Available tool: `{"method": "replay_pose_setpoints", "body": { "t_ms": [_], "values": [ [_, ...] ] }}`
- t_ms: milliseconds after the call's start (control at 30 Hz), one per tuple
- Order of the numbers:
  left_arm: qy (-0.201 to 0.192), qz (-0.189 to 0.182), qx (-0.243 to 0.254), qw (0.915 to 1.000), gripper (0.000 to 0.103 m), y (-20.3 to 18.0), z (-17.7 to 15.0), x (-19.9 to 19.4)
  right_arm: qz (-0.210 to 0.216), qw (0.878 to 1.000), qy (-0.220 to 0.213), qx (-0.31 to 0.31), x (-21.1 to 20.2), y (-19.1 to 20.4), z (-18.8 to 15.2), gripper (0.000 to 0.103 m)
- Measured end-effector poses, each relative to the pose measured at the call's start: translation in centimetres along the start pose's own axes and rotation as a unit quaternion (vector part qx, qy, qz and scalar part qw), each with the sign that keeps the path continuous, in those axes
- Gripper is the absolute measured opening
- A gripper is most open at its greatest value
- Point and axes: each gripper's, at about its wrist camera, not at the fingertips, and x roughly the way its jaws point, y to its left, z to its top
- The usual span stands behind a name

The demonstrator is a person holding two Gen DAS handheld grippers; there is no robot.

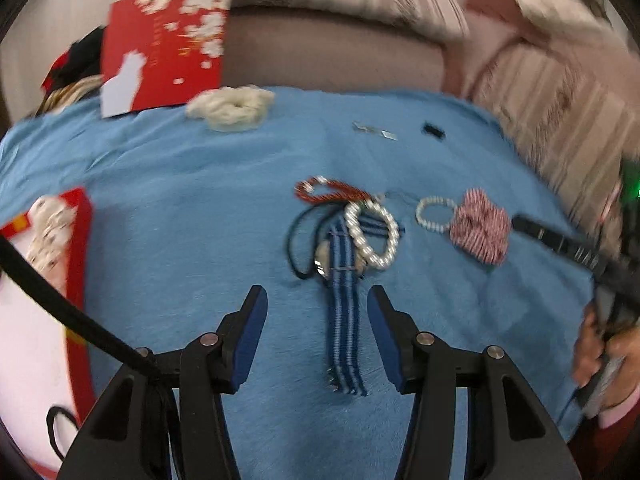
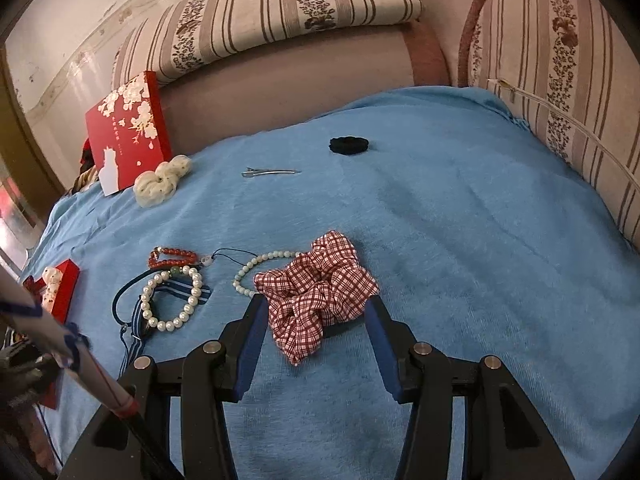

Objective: Organize jewelry
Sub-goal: 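Grasp the blue striped watch strap with the left tool while the right tool grasps the red plaid scrunchie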

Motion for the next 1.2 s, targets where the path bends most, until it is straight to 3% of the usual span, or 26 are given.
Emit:
{"method": "replay_pose_setpoints", "body": {
  "t_ms": [167,267,533,667,733,867,1000,1067,1200],
  "values": [
    [0.036,0.010,0.045,0.9983,0.051,-2.7,-0.8,3.1,0.006,1.000,0.001,-0.012,0.4,0.0,0.4,0.057],
    [0.058,0.037,0.055,0.9961,0.017,-3.3,-1.2,4.6,0.007,1.000,-0.005,-0.011,0.2,-0.1,0.5,0.057],
    [0.076,-0.023,-0.045,0.9959,0.015,0.6,-3.1,0.8,0.006,1.000,-0.018,0.017,-0.9,-1.5,0.8,0.057],
    [0.098,-0.038,-0.046,0.9934,0.016,1.6,-5.8,-1.8,0.017,0.999,-0.011,0.043,-1.0,-2.4,0.8,0.057],
    [0.093,-0.026,-0.037,0.9946,0.019,1.5,-6.4,-2.9,0.021,0.998,-0.010,0.053,-1.1,-2.6,0.8,0.057],
    [0.037,0.033,0.034,0.9982,0.049,-0.7,-6.2,-5.5,0.028,0.998,-0.014,0.053,-1.4,-2.5,0.8,0.057],
    [0.021,0.054,0.128,0.9900,0.051,-4.0,-5.8,-4.3,0.034,0.999,-0.007,0.034,-1.1,-1.8,0.7,0.057],
    [0.020,0.075,0.183,0.9801,0.051,-5.6,-5.9,-2.6,0.038,0.999,0.003,0.029,-0.6,-1.7,0.6,0.057],
    [0.036,0.107,0.244,0.9633,0.051,-6.8,-5.9,0.6,0.039,0.999,0.016,0.024,0.3,-1.8,0.7,0.059]
  ]
}}
